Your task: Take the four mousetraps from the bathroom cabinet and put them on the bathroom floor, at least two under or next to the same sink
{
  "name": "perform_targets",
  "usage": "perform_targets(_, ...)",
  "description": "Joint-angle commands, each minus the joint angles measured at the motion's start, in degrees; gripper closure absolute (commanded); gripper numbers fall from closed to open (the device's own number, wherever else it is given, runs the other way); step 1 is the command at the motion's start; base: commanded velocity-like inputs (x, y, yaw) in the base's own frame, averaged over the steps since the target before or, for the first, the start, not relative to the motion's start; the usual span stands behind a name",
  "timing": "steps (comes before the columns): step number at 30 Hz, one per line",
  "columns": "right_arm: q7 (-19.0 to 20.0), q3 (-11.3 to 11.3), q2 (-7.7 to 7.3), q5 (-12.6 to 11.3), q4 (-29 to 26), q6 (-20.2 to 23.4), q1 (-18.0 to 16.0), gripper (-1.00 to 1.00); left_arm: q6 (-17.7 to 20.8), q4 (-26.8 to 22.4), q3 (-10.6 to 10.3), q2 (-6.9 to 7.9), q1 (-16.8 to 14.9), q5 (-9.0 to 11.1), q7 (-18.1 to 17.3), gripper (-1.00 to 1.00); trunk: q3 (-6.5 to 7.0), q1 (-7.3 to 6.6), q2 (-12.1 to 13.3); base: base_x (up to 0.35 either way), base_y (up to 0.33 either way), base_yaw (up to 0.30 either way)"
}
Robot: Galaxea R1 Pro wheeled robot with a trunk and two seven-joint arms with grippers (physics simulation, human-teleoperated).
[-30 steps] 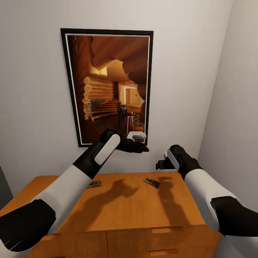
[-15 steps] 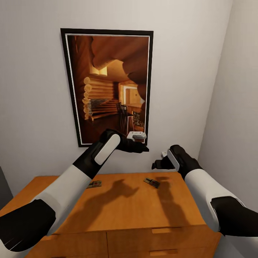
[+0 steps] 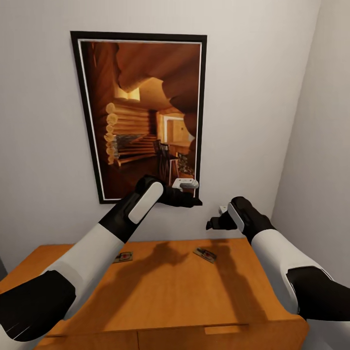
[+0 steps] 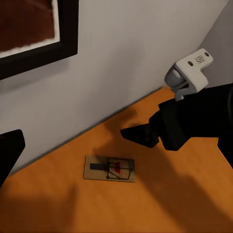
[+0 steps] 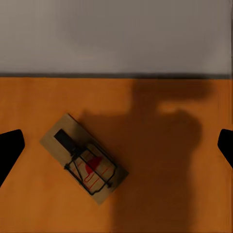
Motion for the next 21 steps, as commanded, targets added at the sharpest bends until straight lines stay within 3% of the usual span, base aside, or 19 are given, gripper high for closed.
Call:
perform_targets(1,0.12,0.24,-0.05,0.00,-0.03,0.20,-0.04,-1.00,0.12,-0.01,-0.05,0.03,-0.06,0.60,0.60,-1.00,-0.08,0.01,-0.06,0.039,-0.012,0.000)
perform_targets(12,0.01,0.17,0.24,0.05,1.64,0.20,-0.06,-1.00,0.18,-0.05,-0.05,0.07,-0.06,0.60,0.54,-1.00,-0.08,0.01,-0.06,0.013,-0.004,0.000)
perform_targets(21,0.62,0.01,0.53,-0.19,6.42,0.20,-0.05,-1.00,0.21,-0.05,-0.05,0.07,-0.06,0.60,0.52,-1.00,-0.08,0.01,-0.06,0.001,0.000,0.000)
